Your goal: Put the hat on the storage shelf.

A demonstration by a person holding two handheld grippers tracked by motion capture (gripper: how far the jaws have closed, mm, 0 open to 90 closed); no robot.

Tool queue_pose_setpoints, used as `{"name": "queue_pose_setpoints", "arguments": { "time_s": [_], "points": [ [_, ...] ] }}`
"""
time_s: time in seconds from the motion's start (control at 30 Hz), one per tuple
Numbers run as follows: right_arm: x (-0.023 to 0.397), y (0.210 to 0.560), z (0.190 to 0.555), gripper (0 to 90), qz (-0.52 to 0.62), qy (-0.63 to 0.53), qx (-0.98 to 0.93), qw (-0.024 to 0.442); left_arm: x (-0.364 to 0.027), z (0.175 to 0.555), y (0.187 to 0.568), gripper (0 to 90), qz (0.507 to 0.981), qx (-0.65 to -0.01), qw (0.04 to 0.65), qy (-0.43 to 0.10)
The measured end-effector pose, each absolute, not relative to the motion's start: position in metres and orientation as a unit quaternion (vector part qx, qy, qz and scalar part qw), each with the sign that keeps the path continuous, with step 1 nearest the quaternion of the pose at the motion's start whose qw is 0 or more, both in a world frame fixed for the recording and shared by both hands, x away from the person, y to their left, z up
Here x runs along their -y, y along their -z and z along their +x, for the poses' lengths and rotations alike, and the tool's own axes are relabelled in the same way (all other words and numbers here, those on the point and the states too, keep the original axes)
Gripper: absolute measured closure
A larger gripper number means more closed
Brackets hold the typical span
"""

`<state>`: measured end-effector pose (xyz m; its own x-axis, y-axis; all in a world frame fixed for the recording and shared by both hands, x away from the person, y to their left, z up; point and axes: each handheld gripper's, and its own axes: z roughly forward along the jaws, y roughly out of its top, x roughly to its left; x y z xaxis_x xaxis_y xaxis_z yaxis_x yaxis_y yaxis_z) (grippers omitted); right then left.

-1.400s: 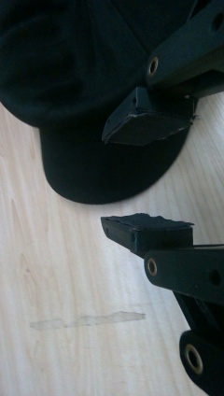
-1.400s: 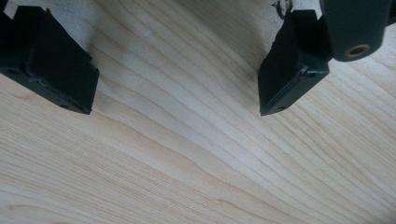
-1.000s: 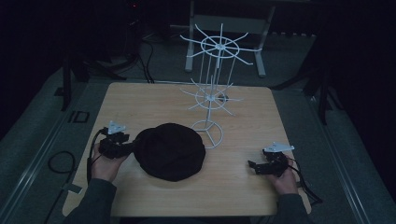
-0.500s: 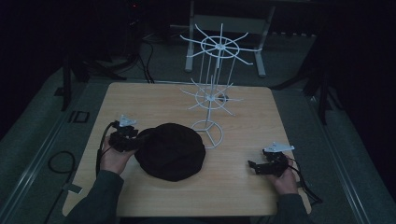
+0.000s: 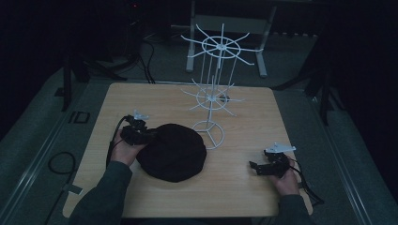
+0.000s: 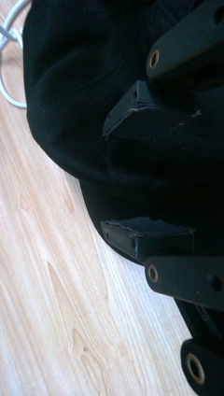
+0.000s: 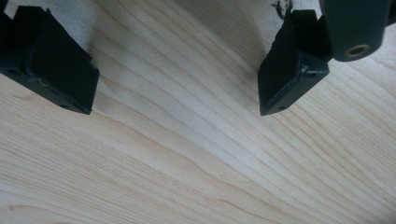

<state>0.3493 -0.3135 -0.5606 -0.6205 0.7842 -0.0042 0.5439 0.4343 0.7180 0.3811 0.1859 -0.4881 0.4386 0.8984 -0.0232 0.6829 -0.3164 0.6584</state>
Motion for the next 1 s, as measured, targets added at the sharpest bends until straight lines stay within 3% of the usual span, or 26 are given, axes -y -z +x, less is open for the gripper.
{"name": "queue_pose_setpoints", "arguments": {
  "time_s": [0.37,0.6,1.0],
  "points": [
    [0.313,0.561,0.349,12.4,0.4,-0.35,-0.829,0.171,-0.177,0.399,0.505,50.6,0.811,-0.493,0.277,-0.15],
    [0.313,0.561,0.349,12.4,0.4,-0.35,-0.829,0.171,-0.171,0.4,0.509,50.8,0.819,-0.485,0.258,-0.164],
    [0.313,0.561,0.349,12.4,0.4,-0.35,-0.829,0.172,-0.163,0.398,0.509,72.6,0.832,-0.468,0.222,-0.199]
  ]
}}
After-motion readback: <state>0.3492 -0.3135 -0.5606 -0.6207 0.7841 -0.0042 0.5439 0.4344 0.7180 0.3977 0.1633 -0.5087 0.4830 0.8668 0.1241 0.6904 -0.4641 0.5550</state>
